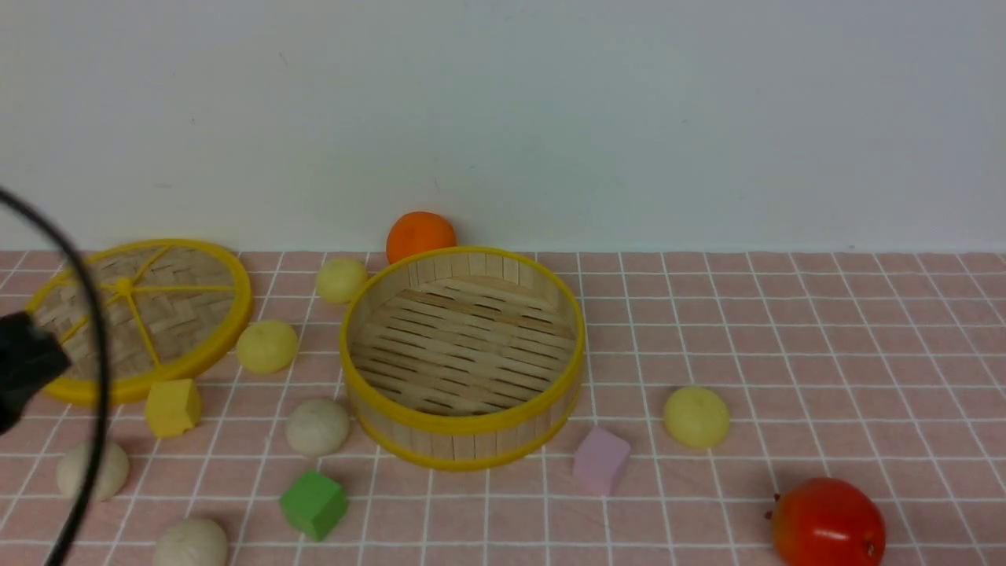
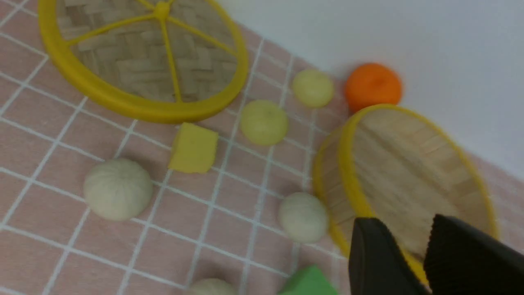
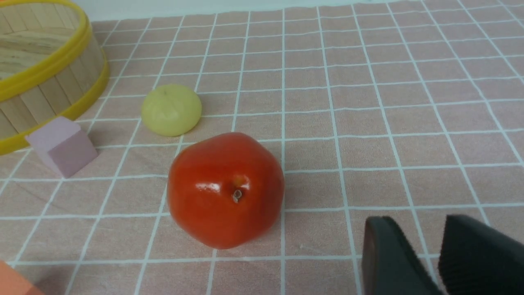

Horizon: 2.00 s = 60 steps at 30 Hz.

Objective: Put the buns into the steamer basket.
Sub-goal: Use the left arm to grab a steamed stuffed bun, then use the left arm to put the steamed stuffed bun into the steamer

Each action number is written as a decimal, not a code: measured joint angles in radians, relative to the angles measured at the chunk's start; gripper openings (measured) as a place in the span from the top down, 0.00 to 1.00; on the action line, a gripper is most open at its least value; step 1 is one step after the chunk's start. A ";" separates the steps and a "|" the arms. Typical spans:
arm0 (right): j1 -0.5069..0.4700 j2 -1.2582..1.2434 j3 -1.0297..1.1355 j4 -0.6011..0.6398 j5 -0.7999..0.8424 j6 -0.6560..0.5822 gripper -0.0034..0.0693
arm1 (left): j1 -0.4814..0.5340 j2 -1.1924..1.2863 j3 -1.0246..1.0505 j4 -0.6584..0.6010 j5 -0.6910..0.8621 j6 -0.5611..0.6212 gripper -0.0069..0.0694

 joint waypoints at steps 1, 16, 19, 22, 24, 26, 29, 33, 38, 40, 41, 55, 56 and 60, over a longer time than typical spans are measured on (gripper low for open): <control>0.000 0.000 0.000 0.000 0.000 0.000 0.62 | 0.001 0.000 -0.002 0.003 0.000 -0.002 0.59; 0.000 0.000 0.000 0.000 0.000 0.000 0.62 | 0.286 0.729 -0.509 -0.054 0.496 0.160 0.59; 0.000 0.000 0.000 0.000 0.000 0.000 0.62 | 0.278 0.827 -0.539 -0.068 0.497 0.186 0.59; 0.000 0.000 0.000 0.000 0.000 0.000 0.62 | 0.267 0.869 -0.543 -0.058 0.488 0.204 0.59; 0.000 0.000 0.000 0.000 0.000 0.000 0.62 | 0.262 0.909 -0.547 -0.033 0.470 0.206 0.59; 0.000 0.000 0.000 0.000 0.000 0.000 0.62 | 0.262 0.923 -0.550 -0.011 0.455 0.204 0.59; 0.000 0.000 0.000 0.000 0.000 0.000 0.62 | 0.262 0.935 -0.553 0.013 0.441 0.197 0.59; 0.000 0.000 0.000 0.000 0.000 0.000 0.62 | 0.262 0.964 -0.553 0.026 0.439 0.196 0.59; 0.000 0.000 0.000 0.000 0.000 0.000 0.62 | 0.262 1.008 -0.553 0.026 0.404 0.194 0.59; 0.000 0.000 0.000 0.000 0.000 0.000 0.62 | 0.262 1.021 -0.553 0.026 0.391 0.194 0.59; 0.000 0.000 0.000 0.000 0.000 0.000 0.62 | 0.262 1.032 -0.553 0.026 0.387 0.194 0.59; 0.000 0.000 0.000 0.000 0.000 0.000 0.62 | 0.261 1.029 -0.572 -0.001 0.441 0.258 0.89; 0.000 0.000 0.000 0.000 0.000 0.000 0.62 | 0.260 1.023 -0.579 -0.006 0.452 0.262 0.89; 0.000 0.000 0.000 0.000 0.000 0.000 0.62 | 0.220 0.954 -0.632 -0.035 0.520 0.266 0.89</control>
